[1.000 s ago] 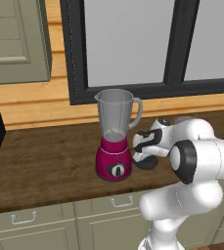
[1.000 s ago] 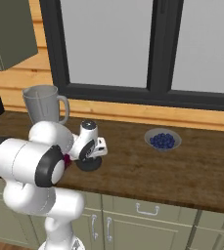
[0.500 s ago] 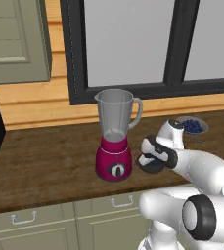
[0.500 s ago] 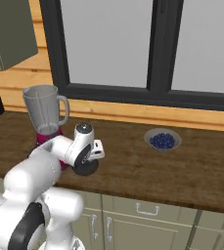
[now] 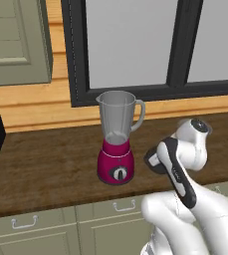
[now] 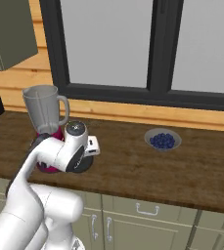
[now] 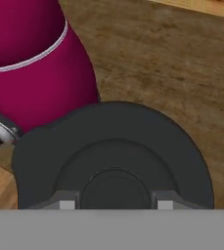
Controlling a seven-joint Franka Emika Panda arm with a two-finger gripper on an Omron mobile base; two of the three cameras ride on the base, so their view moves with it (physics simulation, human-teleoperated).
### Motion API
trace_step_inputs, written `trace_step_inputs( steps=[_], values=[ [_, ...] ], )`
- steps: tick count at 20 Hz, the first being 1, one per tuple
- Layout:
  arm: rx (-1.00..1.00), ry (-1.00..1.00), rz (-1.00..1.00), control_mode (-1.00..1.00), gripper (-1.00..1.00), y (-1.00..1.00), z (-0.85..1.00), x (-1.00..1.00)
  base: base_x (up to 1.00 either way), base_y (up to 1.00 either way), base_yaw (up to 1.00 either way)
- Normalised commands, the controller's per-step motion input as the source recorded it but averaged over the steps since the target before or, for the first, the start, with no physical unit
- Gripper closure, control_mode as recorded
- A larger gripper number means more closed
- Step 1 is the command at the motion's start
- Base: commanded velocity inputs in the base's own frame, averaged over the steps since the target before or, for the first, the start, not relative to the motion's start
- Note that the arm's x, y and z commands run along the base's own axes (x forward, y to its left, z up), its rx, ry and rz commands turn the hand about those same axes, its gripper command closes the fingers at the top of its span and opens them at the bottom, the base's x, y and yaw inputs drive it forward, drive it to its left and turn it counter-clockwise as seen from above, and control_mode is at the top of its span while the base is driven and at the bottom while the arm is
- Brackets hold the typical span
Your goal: Close the lid blender by securely placing the lid on top.
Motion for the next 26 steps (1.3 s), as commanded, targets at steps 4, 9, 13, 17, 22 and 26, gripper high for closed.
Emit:
trace_step_inputs(
  steps=[4,9,13,17,22,26],
  values=[
    [0.05,0.00,-0.04,-1.00,1.00,-0.03,0.98,-0.34,0.00,0.00,0.00],
    [0.07,0.00,-0.06,-1.00,1.00,-0.04,1.00,-0.29,0.00,0.00,0.00],
    [0.08,0.00,-0.04,-1.00,1.00,-0.02,0.98,-0.23,0.00,0.00,0.00],
    [0.05,0.00,0.00,-1.00,1.00,0.00,0.87,-0.12,0.00,0.00,0.00],
    [0.00,0.00,0.00,-1.00,1.00,0.01,0.72,-0.04,0.00,0.00,0.00],
    [0.00,0.00,0.00,-1.00,1.00,0.07,0.63,-0.02,0.00,0.00,0.00]
  ],
)
